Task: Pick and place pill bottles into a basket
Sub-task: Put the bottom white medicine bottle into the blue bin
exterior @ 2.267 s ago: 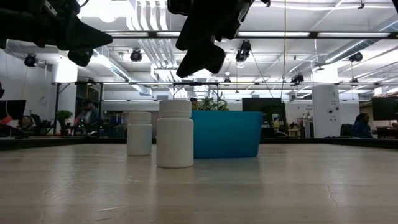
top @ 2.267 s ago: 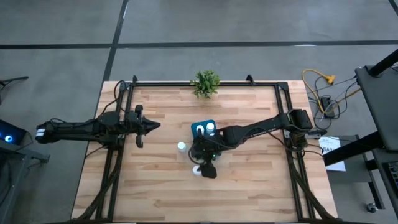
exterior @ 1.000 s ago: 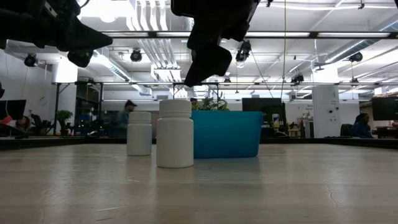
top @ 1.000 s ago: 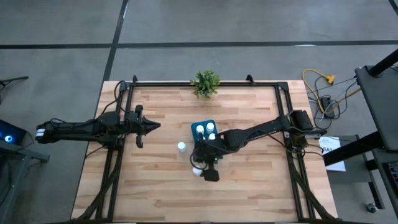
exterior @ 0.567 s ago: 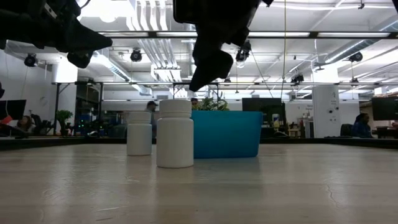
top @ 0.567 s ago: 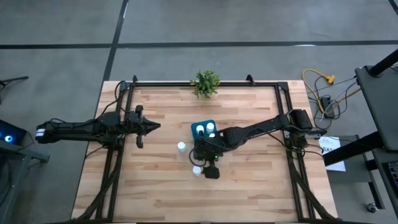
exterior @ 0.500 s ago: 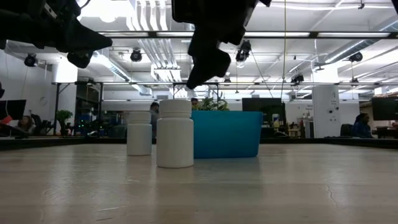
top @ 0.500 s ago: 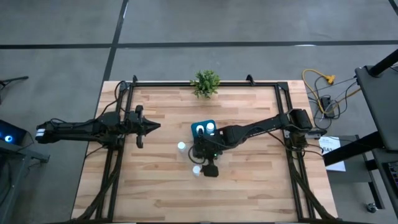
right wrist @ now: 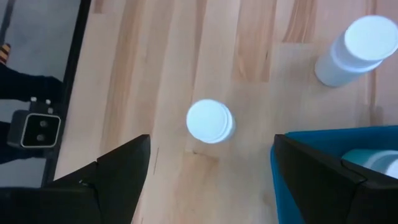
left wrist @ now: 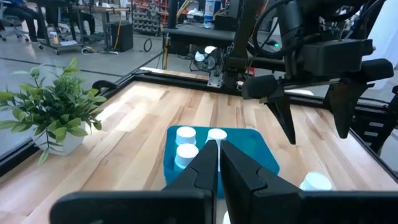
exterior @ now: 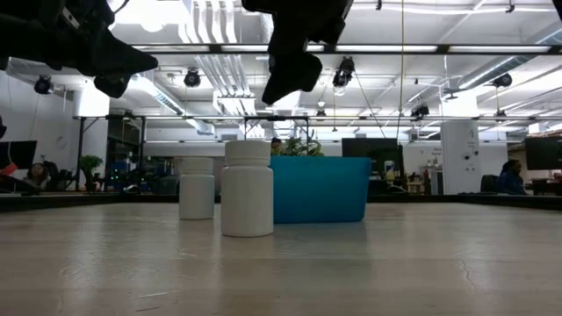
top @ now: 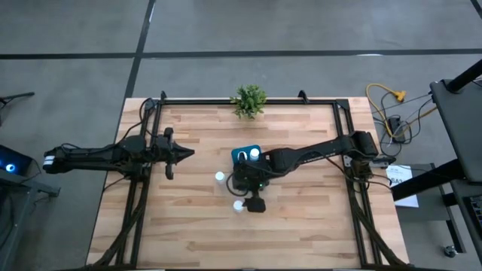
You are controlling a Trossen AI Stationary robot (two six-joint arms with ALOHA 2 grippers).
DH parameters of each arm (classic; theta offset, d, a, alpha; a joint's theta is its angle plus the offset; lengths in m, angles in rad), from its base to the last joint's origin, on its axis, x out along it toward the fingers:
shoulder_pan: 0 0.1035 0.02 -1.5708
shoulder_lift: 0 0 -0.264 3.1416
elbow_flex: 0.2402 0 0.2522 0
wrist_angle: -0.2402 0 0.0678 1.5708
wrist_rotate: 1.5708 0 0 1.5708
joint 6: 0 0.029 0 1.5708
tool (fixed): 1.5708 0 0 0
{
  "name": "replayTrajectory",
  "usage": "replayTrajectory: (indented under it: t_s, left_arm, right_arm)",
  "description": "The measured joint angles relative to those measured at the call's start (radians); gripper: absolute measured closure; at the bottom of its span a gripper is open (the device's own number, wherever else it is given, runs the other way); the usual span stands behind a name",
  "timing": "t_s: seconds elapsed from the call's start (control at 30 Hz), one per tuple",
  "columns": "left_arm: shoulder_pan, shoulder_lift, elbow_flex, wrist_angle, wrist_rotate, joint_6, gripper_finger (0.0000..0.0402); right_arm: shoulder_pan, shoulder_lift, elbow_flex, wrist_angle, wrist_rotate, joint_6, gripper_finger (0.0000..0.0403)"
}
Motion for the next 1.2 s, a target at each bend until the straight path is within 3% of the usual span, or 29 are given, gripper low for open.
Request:
replayTrajectory:
  t_s: [0.33, 0.8, 1.2]
  left_arm:
    - [0.0, -0.001, 0.0, -0.003, 0.0, -0.001, 0.0402]
    - [0.0, -0.004, 0.0, -0.002, 0.0, -0.027, 0.0402]
    - [0.0, -0.008, 0.0, -0.005, 0.0, -0.026, 0.0402]
  right_arm:
    - [0.001, 0.035, 0.029, -0.033, -0.007, -0.003, 0.0074]
    - [0.003, 0.267, 0.411, -0.301, -0.015, -0.128, 0.0074]
    - [0.038, 0.286, 0.441, -0.379, -0.025, -0.102, 0.0074]
